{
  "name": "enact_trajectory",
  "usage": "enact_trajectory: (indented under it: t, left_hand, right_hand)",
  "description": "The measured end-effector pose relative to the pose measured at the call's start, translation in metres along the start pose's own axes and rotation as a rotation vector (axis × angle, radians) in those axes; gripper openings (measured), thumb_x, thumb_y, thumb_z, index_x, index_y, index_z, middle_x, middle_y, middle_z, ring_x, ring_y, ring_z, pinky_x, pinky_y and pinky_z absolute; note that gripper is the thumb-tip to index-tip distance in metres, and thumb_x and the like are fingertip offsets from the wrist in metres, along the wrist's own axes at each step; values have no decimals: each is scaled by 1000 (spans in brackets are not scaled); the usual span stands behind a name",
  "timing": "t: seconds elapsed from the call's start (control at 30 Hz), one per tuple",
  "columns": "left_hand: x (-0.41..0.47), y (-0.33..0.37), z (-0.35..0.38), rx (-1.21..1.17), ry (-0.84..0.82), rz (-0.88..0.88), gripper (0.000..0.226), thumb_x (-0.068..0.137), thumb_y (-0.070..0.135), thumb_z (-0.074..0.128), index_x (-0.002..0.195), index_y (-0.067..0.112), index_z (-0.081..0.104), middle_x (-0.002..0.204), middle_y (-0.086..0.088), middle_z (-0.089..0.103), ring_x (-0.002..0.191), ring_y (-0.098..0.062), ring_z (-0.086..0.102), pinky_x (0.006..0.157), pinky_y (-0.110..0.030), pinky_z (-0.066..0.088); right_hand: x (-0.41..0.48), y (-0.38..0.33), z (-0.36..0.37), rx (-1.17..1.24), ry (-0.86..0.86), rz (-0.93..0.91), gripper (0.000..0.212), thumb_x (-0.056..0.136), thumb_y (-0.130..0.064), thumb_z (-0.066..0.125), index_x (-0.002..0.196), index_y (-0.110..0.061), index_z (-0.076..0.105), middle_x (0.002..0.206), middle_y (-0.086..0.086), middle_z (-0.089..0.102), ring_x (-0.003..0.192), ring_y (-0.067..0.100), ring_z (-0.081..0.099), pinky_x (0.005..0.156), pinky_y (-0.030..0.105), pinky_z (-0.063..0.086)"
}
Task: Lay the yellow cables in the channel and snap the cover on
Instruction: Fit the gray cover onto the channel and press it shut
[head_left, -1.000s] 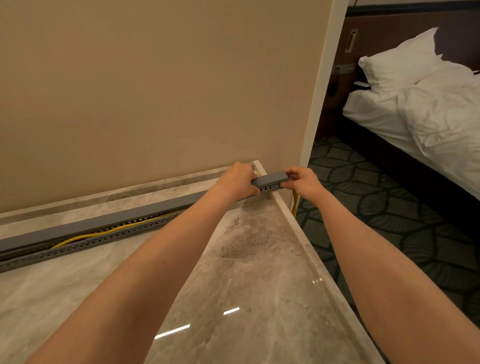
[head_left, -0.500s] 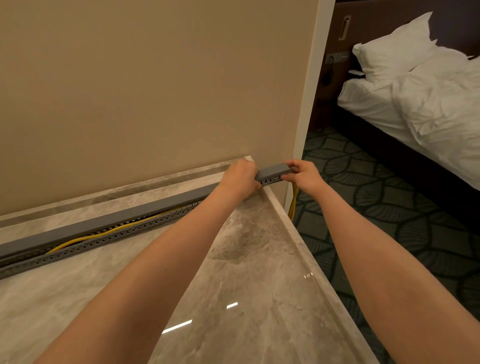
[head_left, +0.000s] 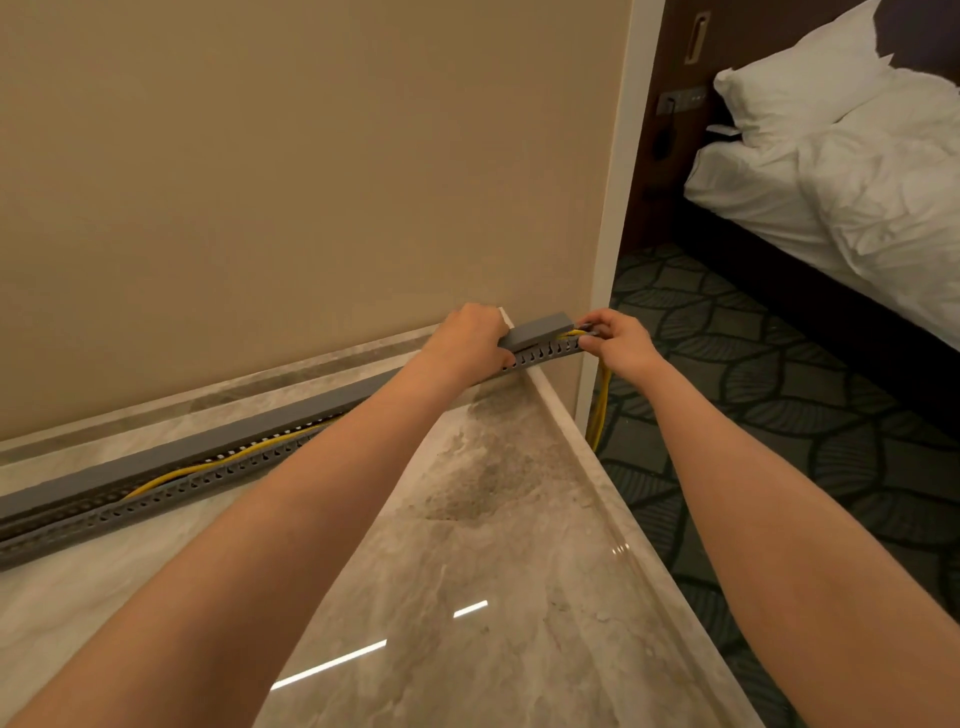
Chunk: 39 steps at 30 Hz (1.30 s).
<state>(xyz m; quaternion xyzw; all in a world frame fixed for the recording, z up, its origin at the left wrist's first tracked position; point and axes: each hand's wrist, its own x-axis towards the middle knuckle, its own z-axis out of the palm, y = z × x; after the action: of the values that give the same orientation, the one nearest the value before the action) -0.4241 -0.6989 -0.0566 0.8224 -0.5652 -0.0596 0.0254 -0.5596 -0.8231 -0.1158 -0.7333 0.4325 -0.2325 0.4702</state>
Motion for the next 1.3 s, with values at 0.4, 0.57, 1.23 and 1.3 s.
enact_trajectory:
  t: [0.4,0.57,1.23,1.3]
  left_hand:
    - [1,36,-2,58,-41,17,32,89,21,60,113,0,60,116,-19,60,106,-36,59,79,-36,46]
    - [3,44,3,84,-32,34,34,90,20,59,117,-1,59,118,-20,60,110,-36,58,85,-40,47]
    - [1,34,-11,161,-30,1,37,87,17,66,118,-2,58,123,-18,57,113,-35,58,88,-38,48]
    - [2,34,-11,166,-26,2,36,87,16,66,117,-2,58,121,-19,58,112,-36,58,86,-38,48]
  right_hand:
    - [5,2,3,-25,-4,14,38,90,11,45,126,-1,51,130,20,56,124,30,51,97,28,44]
    - [7,4,0,-8,-6,12,37,89,12,46,121,-4,57,127,19,54,123,28,49,94,27,44]
    - [2,-4,-4,138,-83,75,41,90,1,56,130,-4,50,133,18,53,124,26,50,93,21,39]
    - [2,-4,-3,135,-78,71,40,89,2,56,129,-4,51,133,18,54,123,26,51,93,22,39]
